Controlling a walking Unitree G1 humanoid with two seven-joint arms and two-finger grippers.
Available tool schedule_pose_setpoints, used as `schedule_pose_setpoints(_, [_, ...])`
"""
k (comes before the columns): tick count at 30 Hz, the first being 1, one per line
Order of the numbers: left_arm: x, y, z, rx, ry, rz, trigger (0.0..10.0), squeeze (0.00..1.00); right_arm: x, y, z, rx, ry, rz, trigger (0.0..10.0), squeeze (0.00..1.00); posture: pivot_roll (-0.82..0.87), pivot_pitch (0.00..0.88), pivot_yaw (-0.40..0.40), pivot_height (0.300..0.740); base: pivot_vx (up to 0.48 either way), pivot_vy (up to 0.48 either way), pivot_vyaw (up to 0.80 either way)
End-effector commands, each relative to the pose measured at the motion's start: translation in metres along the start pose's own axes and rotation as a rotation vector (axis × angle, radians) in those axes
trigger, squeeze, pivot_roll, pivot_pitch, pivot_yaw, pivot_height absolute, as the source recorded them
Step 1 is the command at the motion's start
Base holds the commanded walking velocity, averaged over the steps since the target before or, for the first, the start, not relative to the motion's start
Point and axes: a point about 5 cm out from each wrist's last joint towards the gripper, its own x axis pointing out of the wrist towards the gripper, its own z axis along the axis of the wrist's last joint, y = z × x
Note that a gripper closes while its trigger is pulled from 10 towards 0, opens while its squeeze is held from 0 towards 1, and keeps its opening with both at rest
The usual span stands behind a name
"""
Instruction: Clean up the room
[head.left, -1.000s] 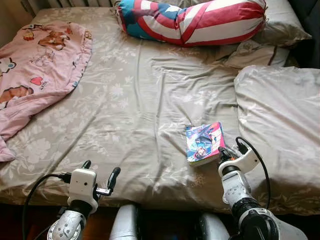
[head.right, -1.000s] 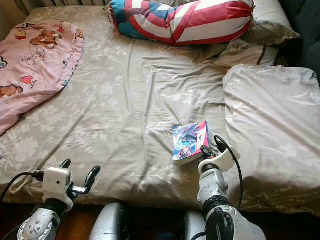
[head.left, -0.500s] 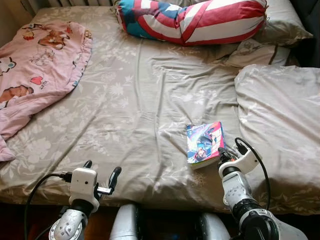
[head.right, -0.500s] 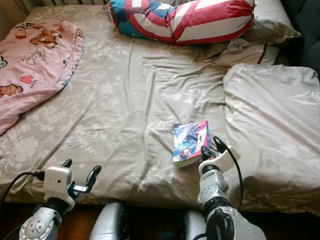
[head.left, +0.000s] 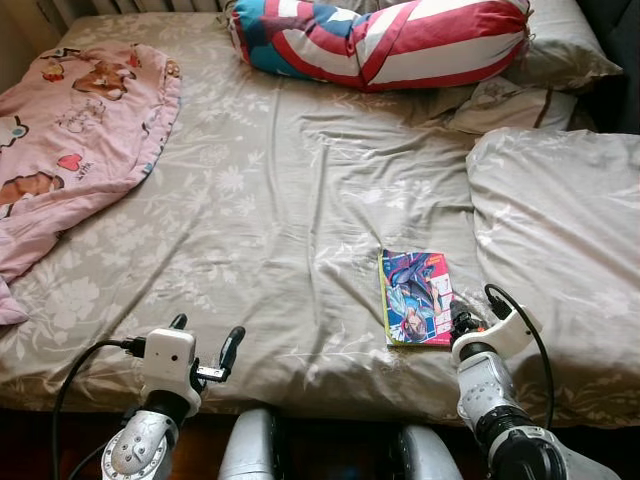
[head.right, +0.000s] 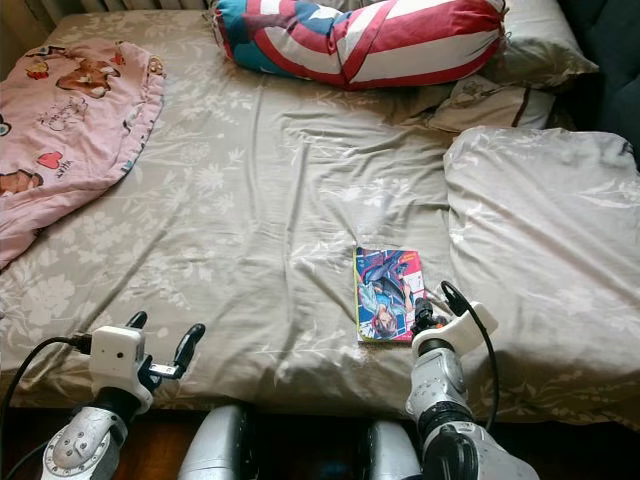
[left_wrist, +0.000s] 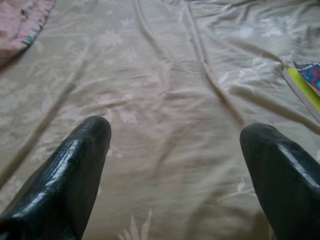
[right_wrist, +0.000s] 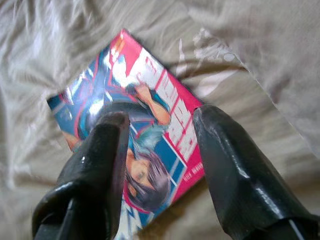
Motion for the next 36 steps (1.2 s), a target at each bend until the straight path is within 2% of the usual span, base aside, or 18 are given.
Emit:
schedule_pose_setpoints(1, [-0.001,-0.001,-0.006,0.002,0.025,-0.009,10.0,0.00,-0.005,-0.004,-0.013,-0.059,0.042,0.008,10.0,0.00,0.02,0.219,0.038,0.651,0.000,0.000,0.00])
schedule_pose_setpoints(6, [0.009,-0.003,-0.013,-0.029,0.037,0.007,10.0,0.00,-0.015,-0.006,-0.033,-0.300,0.080,0.079,10.0,0.00,0.00,0.186,0.026,0.651,0.000,0.000,0.00])
schedule_pose_setpoints(9, [0.014,-0.005,-0.012,-0.041,0.030,0.010,10.0,0.00,-0.018,-0.004,-0.037,-0.359,0.060,0.132,10.0,0.00,-0.01,0.175,0.021,0.651,0.000,0.000,0.00])
schedule_pose_setpoints(11, [0.019,-0.006,-0.016,-0.076,0.038,0.026,10.0,0.00,-0.020,0.000,-0.036,-0.454,0.033,0.186,10.0,0.00,-0.03,0.151,0.010,0.651,0.000,0.000,0.00])
schedule_pose_setpoints(13, [0.022,-0.006,-0.021,-0.096,0.054,0.038,10.0,0.00,-0.022,0.003,-0.037,-0.498,0.016,0.221,10.0,0.00,-0.04,0.139,0.003,0.651,0.000,0.000,0.00])
schedule_pose_setpoints(14, [0.025,-0.005,-0.025,-0.113,0.064,0.053,10.0,0.00,-0.024,0.005,-0.038,-0.566,0.004,0.260,10.0,0.00,-0.05,0.127,-0.004,0.651,0.000,0.000,0.00])
schedule_pose_setpoints(16, [0.030,-0.006,-0.028,-0.131,0.072,0.071,10.0,0.00,-0.026,0.004,-0.041,-0.613,0.018,0.296,10.0,0.00,-0.05,0.108,-0.014,0.651,0.000,0.000,0.00])
schedule_pose_setpoints(18, [0.033,-0.006,-0.031,-0.139,0.078,0.077,10.0,0.00,-0.027,0.000,-0.042,-0.616,0.033,0.289,10.0,0.00,-0.05,0.090,-0.021,0.651,0.000,0.000,0.00])
schedule_pose_setpoints(19, [0.036,-0.009,-0.036,-0.143,0.090,0.080,10.0,0.00,-0.028,-0.011,-0.043,-0.621,0.060,0.255,10.0,0.00,-0.05,0.074,-0.028,0.651,0.000,0.000,0.00])
schedule_pose_setpoints(23, [0.038,-0.010,-0.037,-0.147,0.093,0.085,10.0,0.00,-0.029,-0.019,-0.041,-0.635,0.063,0.235,10.0,0.00,-0.05,0.062,-0.033,0.651,0.000,0.000,0.00])
schedule_pose_setpoints(28, [0.042,-0.011,-0.041,-0.130,0.098,0.085,10.0,0.00,-0.029,-0.031,-0.033,-0.606,0.050,0.163,10.0,0.00,-0.06,0.032,-0.054,0.651,0.000,0.000,0.00])
schedule_pose_setpoints(32, [0.044,-0.012,-0.043,-0.102,0.101,0.061,10.0,0.00,-0.031,-0.037,-0.037,-0.611,0.061,0.122,10.0,0.00,-0.05,0.022,-0.051,0.651,0.000,0.000,0.00])
schedule_pose_setpoints(36, [0.043,-0.014,-0.057,-0.147,0.161,0.067,10.0,0.00,-0.040,-0.054,-0.050,-0.595,0.132,0.066,10.0,0.00,-0.06,0.006,-0.035,0.651,0.000,0.000,0.00])
